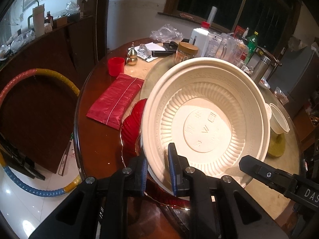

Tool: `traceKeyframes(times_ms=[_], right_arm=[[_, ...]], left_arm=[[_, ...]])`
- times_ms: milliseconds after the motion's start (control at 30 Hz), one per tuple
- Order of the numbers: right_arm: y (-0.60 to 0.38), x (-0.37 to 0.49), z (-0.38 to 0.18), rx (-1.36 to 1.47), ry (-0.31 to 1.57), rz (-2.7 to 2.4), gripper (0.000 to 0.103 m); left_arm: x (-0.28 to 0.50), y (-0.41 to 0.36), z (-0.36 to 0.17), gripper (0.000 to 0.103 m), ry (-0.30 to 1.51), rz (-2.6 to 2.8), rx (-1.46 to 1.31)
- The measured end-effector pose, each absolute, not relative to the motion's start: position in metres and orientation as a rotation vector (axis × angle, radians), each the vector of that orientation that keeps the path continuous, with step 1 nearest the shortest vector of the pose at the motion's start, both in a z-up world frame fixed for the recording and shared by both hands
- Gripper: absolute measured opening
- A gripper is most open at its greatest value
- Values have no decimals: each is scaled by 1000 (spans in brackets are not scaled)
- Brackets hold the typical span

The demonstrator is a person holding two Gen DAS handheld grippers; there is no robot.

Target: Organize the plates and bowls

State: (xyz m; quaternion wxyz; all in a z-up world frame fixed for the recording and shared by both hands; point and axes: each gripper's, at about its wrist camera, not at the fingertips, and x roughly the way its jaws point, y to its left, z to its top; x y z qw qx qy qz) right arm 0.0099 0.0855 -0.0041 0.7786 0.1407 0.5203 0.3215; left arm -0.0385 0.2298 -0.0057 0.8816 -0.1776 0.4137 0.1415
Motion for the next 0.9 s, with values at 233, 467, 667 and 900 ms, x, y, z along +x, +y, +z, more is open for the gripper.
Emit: traceKeyframes(times_ms=[233,467,667,900], right_arm=[[85,11,-4,309,1127,697,11],[84,12,-3,323,1132,699,12],[82,14,-4,343,1146,703,14],[83,14,1,353,1134,715,15]], left_arm=[[-40,228,-4,18,859,294,-364],[-38,227,-2,19,855,301,-348],[-33,229,-3,21,873,303,-343],[-30,229,0,22,868,314,-335]])
